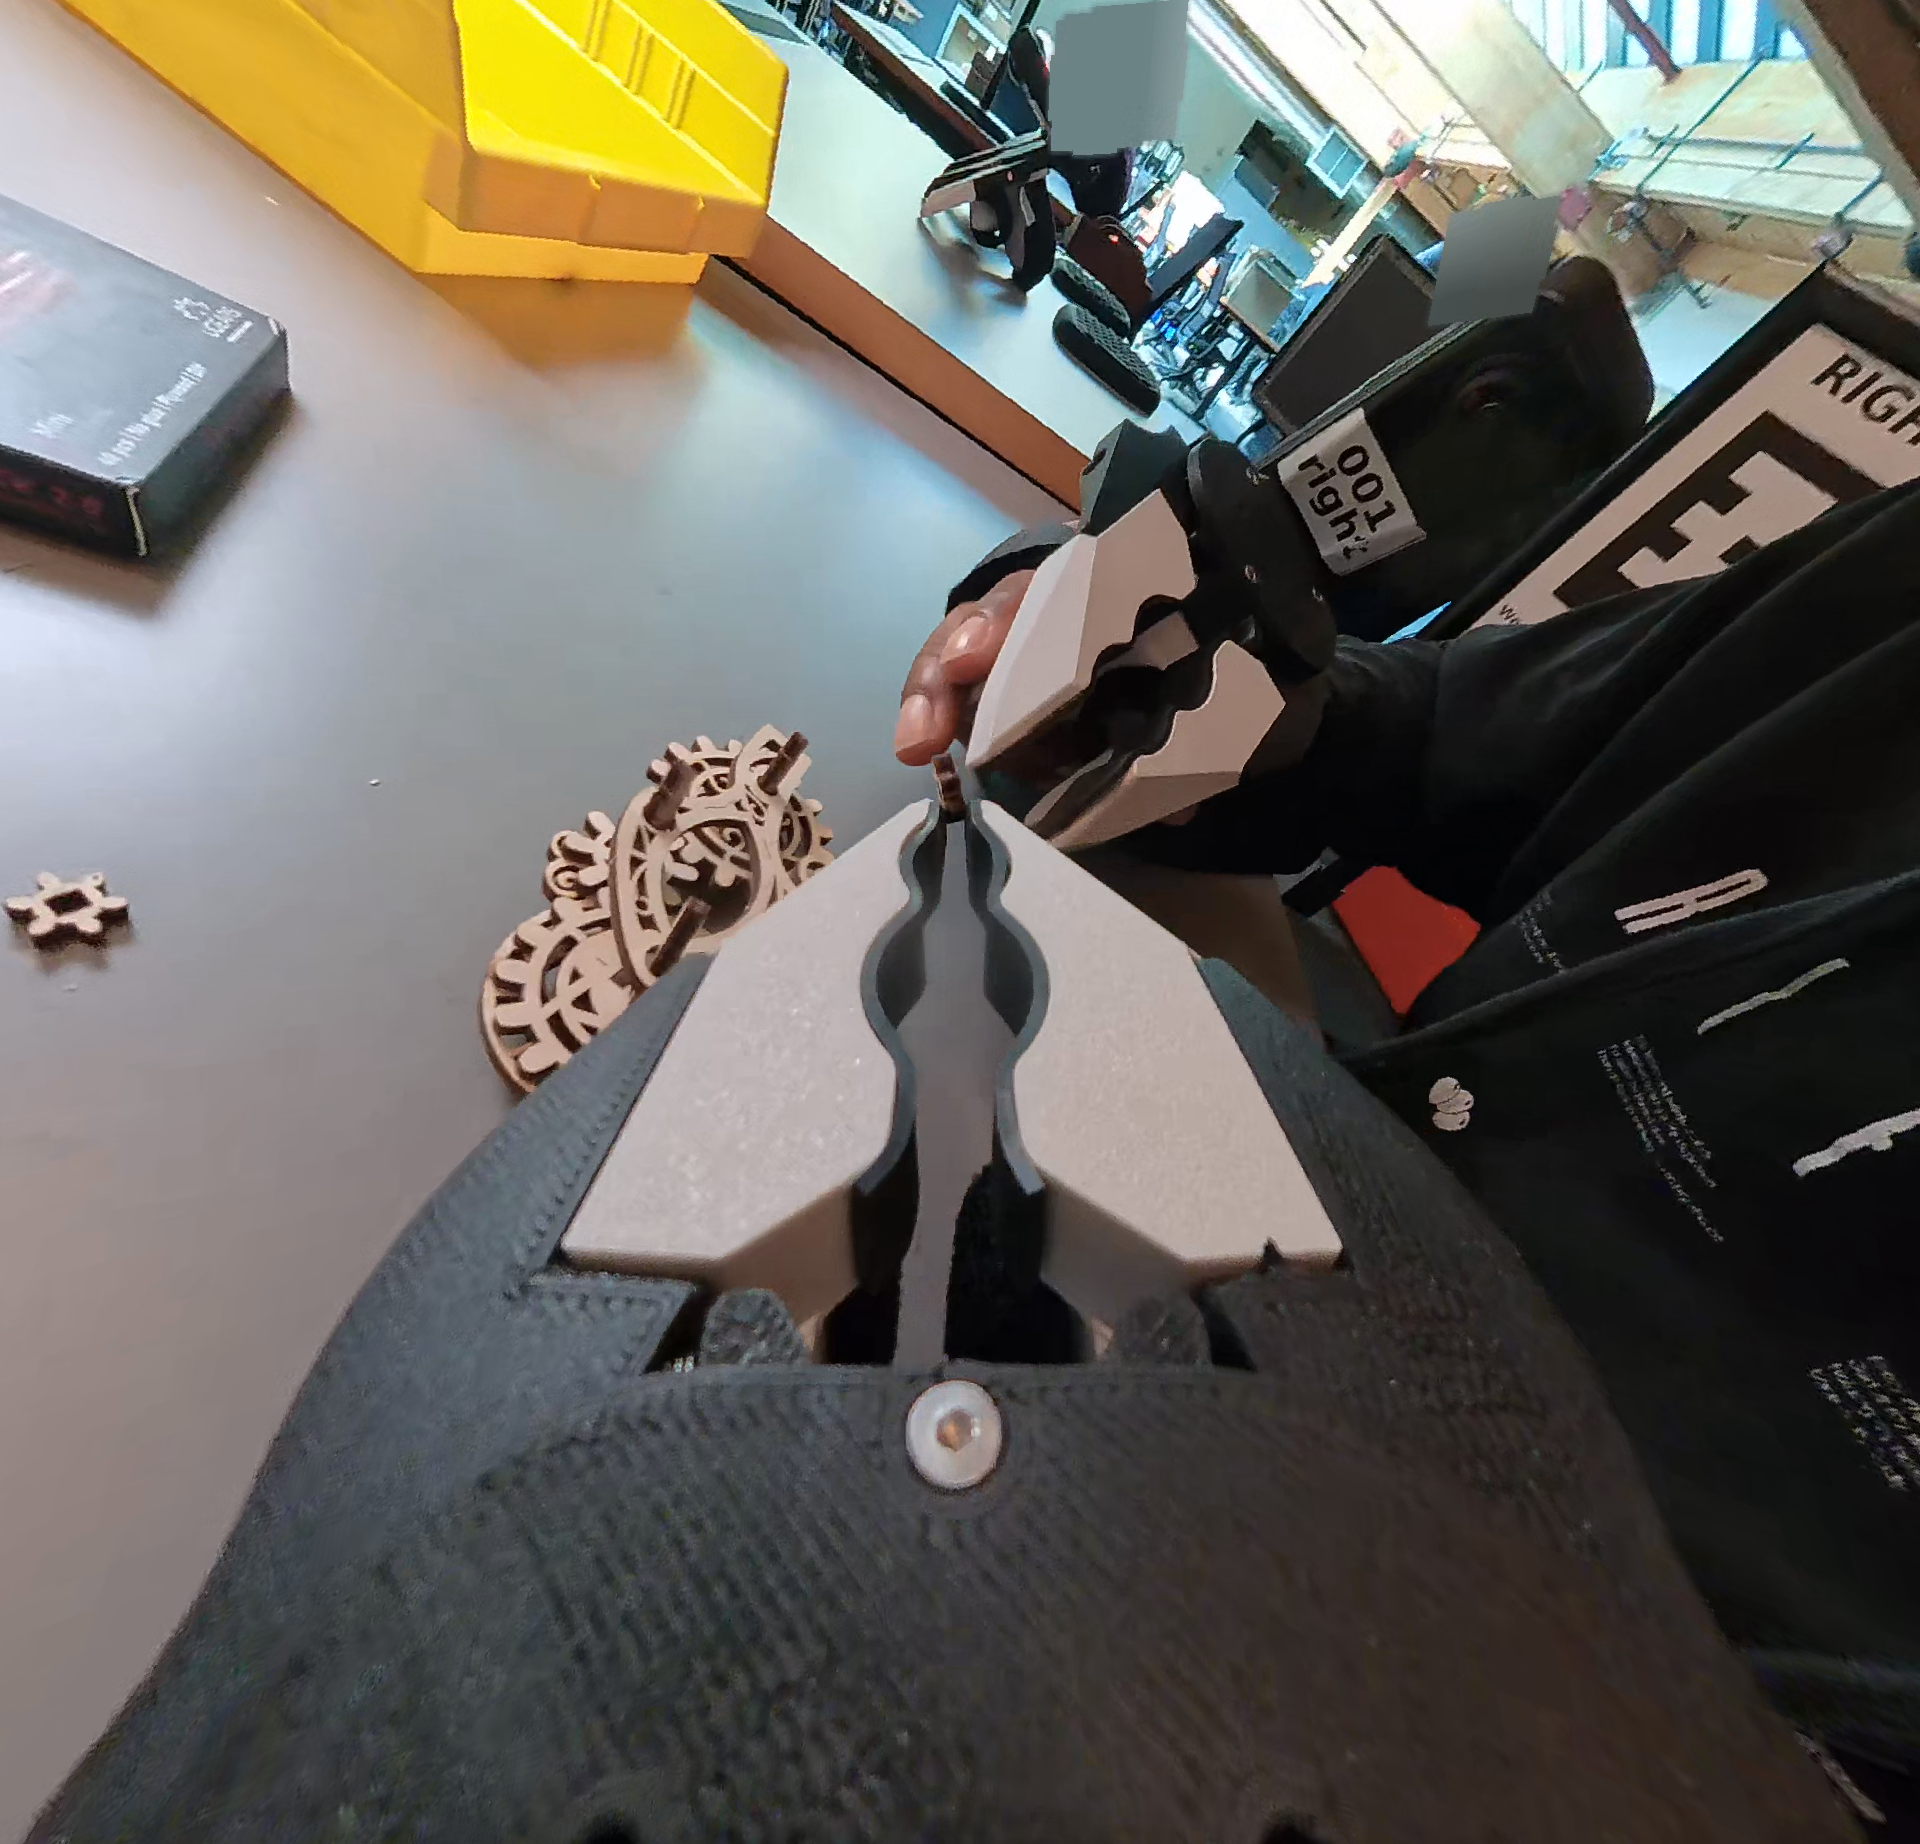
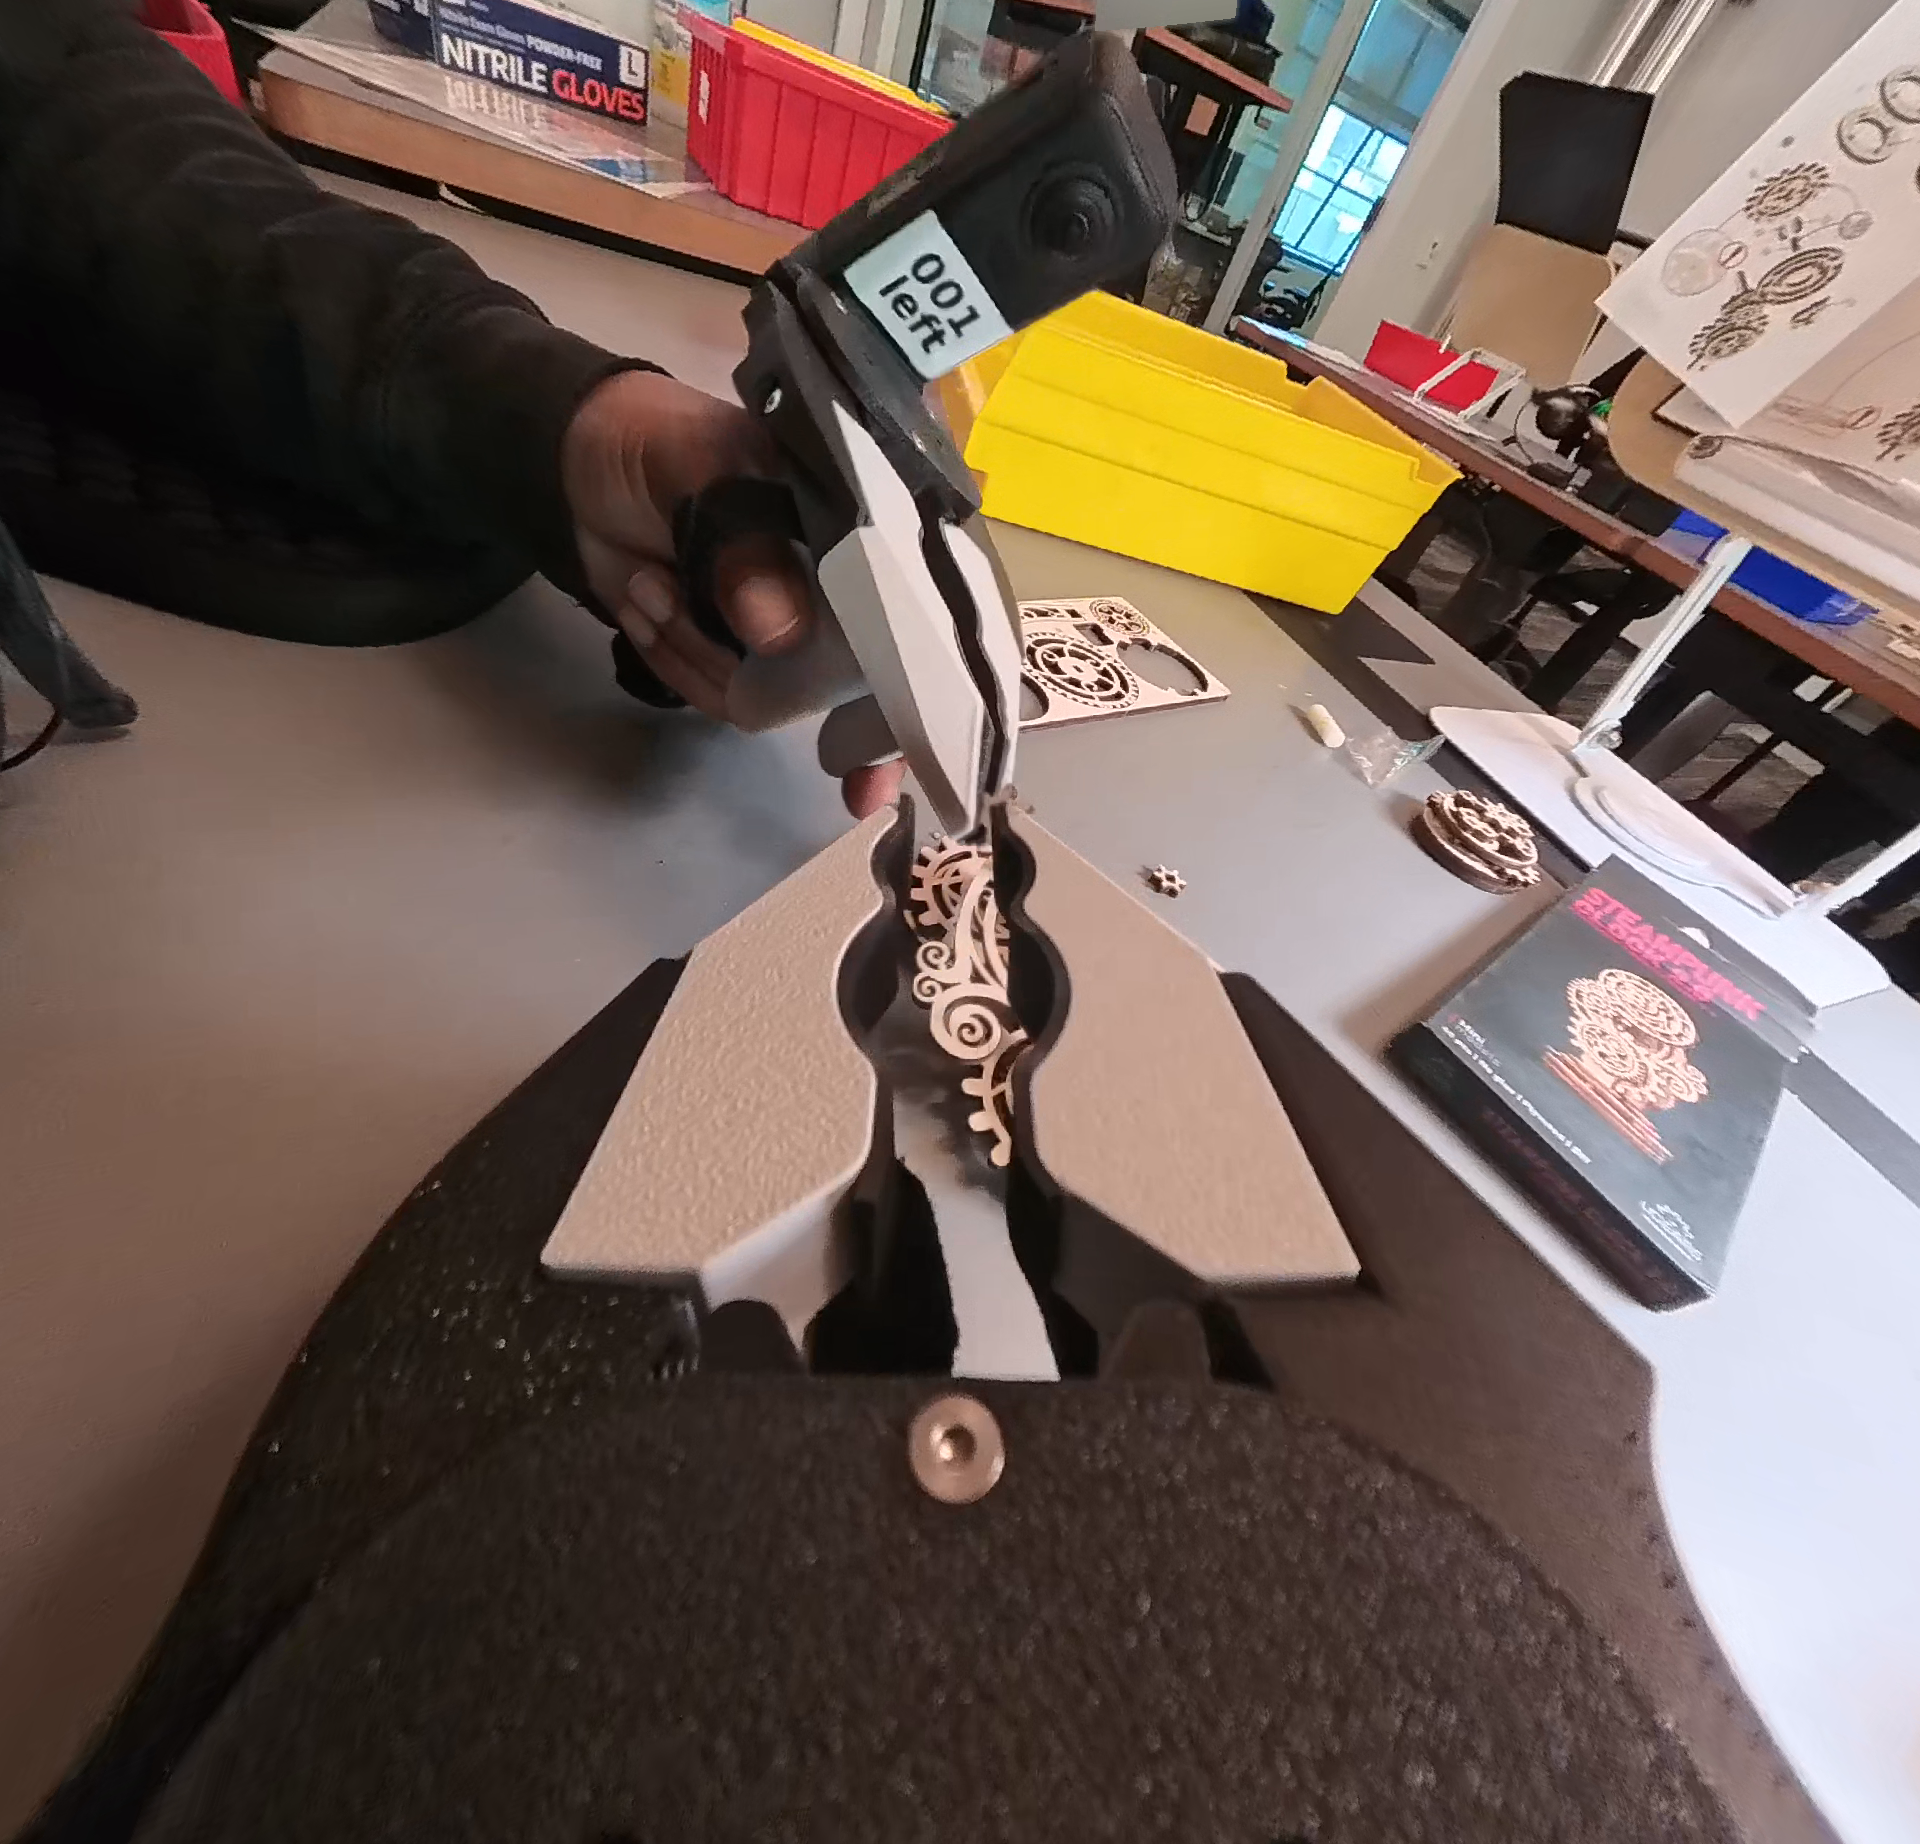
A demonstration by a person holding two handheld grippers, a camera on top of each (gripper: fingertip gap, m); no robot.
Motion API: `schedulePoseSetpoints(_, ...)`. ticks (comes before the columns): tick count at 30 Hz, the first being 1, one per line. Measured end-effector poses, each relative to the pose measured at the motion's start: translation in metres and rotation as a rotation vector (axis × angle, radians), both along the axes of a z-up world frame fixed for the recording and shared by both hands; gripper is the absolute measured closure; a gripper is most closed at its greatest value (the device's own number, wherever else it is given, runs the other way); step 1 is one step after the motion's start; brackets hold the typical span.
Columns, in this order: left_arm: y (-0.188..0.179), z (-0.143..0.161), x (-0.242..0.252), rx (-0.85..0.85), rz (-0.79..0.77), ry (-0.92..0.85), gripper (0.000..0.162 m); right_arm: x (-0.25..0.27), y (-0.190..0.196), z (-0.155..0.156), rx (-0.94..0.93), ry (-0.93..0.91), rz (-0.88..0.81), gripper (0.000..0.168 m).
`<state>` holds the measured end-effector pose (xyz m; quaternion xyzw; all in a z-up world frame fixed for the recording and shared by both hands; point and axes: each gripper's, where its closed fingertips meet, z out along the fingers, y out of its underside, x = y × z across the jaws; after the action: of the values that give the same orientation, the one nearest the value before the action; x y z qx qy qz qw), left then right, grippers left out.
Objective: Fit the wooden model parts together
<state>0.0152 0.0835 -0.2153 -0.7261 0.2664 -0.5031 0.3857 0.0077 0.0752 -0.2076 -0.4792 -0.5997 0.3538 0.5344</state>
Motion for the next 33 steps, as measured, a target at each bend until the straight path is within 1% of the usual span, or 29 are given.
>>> schedulePoseSetpoints(4,0.008,0.004,-0.006,0.116,0.070,0.064,0.160,0.003,0.009,0.009,-0.026,0.053,-0.043,0.159)
schedulePoseSetpoints(7,0.019,0.012,-0.015,0.212,0.164,0.100,0.160,0.006,0.028,0.028,-0.084,0.148,-0.138,0.158)
schedulePoseSetpoints(10,0.032,0.020,-0.031,0.297,0.295,0.142,0.160,0.007,0.071,0.058,-0.063,0.200,-0.349,0.152)
schedulePoseSetpoints(13,0.041,0.027,-0.046,0.359,0.403,0.165,0.161,-0.005,0.118,0.096,-0.072,0.212,-0.464,0.139)
schedulePoseSetpoints(17,0.048,0.028,-0.058,0.377,0.471,0.175,0.161,-0.044,0.180,0.146,-0.097,0.276,-0.492,0.144)
schedulePoseSetpoints(20,0.050,0.025,-0.062,0.381,0.483,0.192,0.161,-0.074,0.235,0.166,-0.029,0.318,-0.557,0.151)
schedulePoseSetpoints(21,0.050,0.024,-0.063,0.391,0.486,0.206,0.161,-0.084,0.254,0.167,-0.020,0.324,-0.577,0.155)
schedulePoseSetpoints(23,0.051,0.022,-0.065,0.410,0.492,0.232,0.161,-0.103,0.290,0.163,-0.009,0.314,-0.613,0.155)
schedulePoseSetpoints(26,0.053,0.020,-0.068,0.415,0.505,0.243,0.161,-0.127,0.333,0.148,-0.016,0.298,-0.650,0.158)
schedulePoseSetpoints(29,0.056,0.021,-0.074,0.435,0.532,0.263,0.160,-0.143,0.360,0.139,0.003,0.286,-0.675,0.159)
schedulePoseSetpoints(33,0.058,0.019,-0.076,0.439,0.535,0.279,0.160,-0.152,0.381,0.138,0.031,0.275,-0.687,0.162)
